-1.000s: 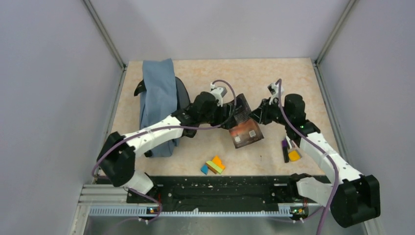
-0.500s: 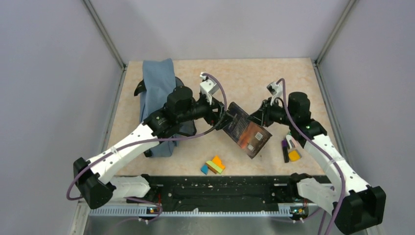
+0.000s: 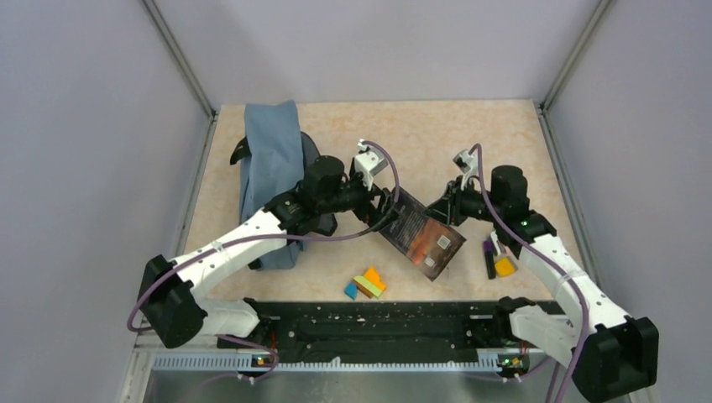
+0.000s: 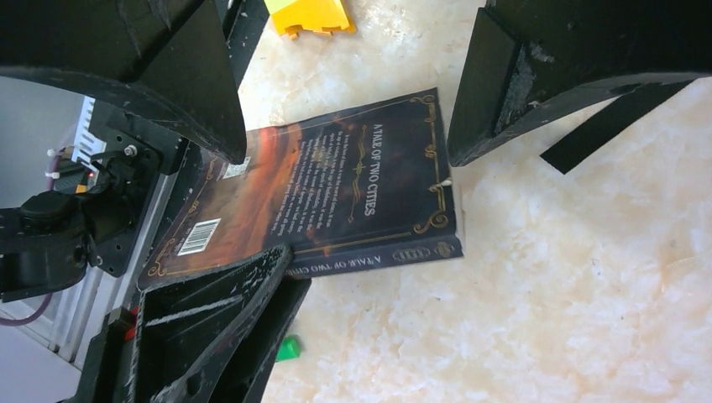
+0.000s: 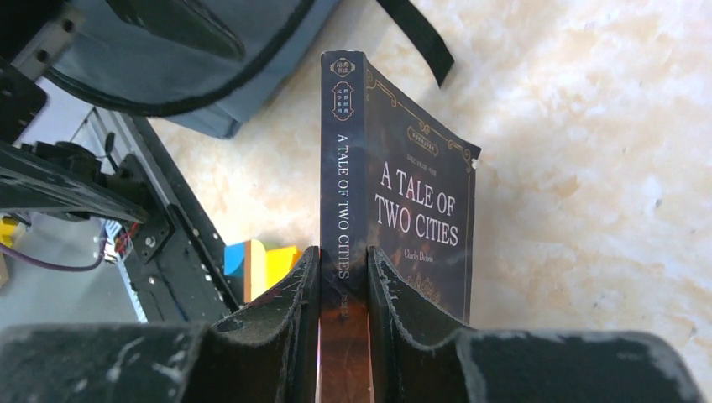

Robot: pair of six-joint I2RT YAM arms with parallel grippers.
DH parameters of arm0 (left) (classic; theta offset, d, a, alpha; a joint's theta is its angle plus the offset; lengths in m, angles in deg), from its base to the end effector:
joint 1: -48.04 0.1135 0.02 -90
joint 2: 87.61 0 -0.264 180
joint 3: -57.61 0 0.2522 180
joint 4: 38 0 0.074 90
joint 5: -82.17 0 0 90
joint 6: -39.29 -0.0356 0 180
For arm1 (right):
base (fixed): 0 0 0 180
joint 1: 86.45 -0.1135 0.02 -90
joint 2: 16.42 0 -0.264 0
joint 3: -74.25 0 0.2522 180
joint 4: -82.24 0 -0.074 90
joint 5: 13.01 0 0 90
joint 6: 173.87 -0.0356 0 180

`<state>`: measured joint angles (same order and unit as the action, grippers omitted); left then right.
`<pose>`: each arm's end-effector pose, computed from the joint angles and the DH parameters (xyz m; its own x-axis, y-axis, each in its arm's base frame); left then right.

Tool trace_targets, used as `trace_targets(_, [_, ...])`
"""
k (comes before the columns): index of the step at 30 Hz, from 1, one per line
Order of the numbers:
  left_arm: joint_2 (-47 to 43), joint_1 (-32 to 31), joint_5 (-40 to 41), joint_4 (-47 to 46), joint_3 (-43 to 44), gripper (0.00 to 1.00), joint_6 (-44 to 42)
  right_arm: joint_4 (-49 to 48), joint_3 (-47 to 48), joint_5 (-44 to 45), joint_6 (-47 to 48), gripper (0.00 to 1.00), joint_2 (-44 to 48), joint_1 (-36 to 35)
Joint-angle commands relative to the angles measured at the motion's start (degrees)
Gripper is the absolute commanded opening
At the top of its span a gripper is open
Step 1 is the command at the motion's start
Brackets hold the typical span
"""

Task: Pack the student bag
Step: Pick up the book from the center of the board.

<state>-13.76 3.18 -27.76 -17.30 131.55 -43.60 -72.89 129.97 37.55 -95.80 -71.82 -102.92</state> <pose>0.2036 -0.2198 0.3296 -0.3577 0.1918 -0.9139 0.8516 0.4687 -0.2349 0.1994 0.0825 0.2900 -0.5496 0.0040 -0.8354 -0.6740 0.5887 0.4463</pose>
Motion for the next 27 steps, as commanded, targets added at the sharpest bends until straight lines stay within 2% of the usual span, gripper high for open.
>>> trace_targets(1, [0.4, 0.3, 0.3, -5.5, -1.0, 0.94, -1.9, -6.4, -1.0, -0.9, 1.7, 0.00, 0.4, -0.4])
trace_targets(6, [1.3, 0.3, 6.2, -9.6, -2.8, 0.94, 1.9, -6.7, -2.8, 2.6, 3.0, 0.00, -0.2, -2.0])
trace_targets(9, [3.5, 0.4, 12.7, -10.5, -2.3, 0.93, 13.3, -6.6, -3.2, 7.8, 4.7, 0.00, -0.2, -4.3])
trace_targets(15, [8.1, 0.4, 15.5, -11.7, -0.2, 0.91, 30.1, -6.0, -3.9, 16.0, 5.7, 0.00, 0.1, -7.6])
trace_targets(18, [10.6, 0.4, 18.2, -9.3, 1.0, 0.91, 33.4, -5.7, -4.2, 18.9, 6.4, 0.00, 0.5, -9.5])
trace_targets(23, [13.6, 0.3, 15.4, -10.2, 1.8, 0.92, 36.9, -6.6, -5.0, 22.0, 7.1, 0.00, 1.3, -12.2])
trace_targets(27, [15.0, 0.3, 16.8, -10.0, 1.8, 0.93, 37.8, -7.0, -5.2, 23.4, 7.7, 0.00, 2.0, -13.4])
